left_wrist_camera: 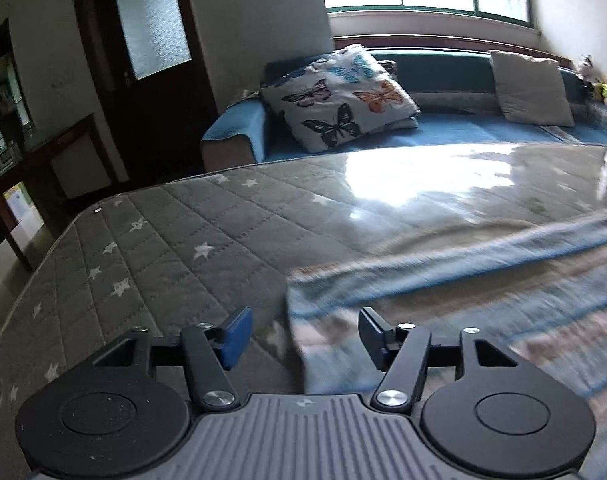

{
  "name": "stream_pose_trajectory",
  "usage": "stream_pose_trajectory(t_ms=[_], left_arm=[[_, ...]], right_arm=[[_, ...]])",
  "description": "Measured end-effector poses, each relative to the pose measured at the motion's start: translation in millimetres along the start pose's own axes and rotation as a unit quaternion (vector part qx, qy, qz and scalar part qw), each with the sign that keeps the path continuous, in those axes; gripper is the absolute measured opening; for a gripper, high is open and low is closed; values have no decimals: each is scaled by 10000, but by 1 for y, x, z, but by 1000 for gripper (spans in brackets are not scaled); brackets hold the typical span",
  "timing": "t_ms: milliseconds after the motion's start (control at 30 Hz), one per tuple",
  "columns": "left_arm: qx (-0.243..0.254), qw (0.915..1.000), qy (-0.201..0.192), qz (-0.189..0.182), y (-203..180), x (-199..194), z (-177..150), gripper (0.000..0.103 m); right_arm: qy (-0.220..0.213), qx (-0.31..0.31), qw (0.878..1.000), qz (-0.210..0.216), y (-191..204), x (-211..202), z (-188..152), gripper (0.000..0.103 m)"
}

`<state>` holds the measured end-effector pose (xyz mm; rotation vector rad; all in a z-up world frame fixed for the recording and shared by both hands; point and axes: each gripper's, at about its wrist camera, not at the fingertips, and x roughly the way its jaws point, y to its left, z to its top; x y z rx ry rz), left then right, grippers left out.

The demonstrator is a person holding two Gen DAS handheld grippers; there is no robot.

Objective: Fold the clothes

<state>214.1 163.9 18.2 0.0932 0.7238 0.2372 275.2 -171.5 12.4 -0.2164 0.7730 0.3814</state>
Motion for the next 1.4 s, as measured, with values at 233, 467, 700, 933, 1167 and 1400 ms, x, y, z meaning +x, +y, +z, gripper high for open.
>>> stream_pose_trajectory(t_ms=[233, 467, 700, 933, 1167, 1400], left_arm=[[304, 9989, -52, -358, -30, -52, -37, 82], [862, 9942, -223, -605, -70, -102, -84, 91], [1235, 9883, -436, -780, -99, -142, -123, 96], [1776, 9788, -797, -639, -124, -170, -162, 99], [2108, 9692, -1160, -523, -133, -189, -187, 101], [2045, 9704, -1137, -601, -126, -195, -194, 101]], right_arm=[[127, -363, 9986, 352, 33, -39, -37, 73], [30, -792, 9947, 650, 68, -81, -74, 80], [-77, -1195, 9889, 876, 99, -117, -112, 94], [-197, -1496, 9837, 980, 119, -143, -147, 99], [-385, -1717, 9796, 969, 128, -166, -172, 103], [-579, -1466, 9829, 954, 124, -187, -177, 103]])
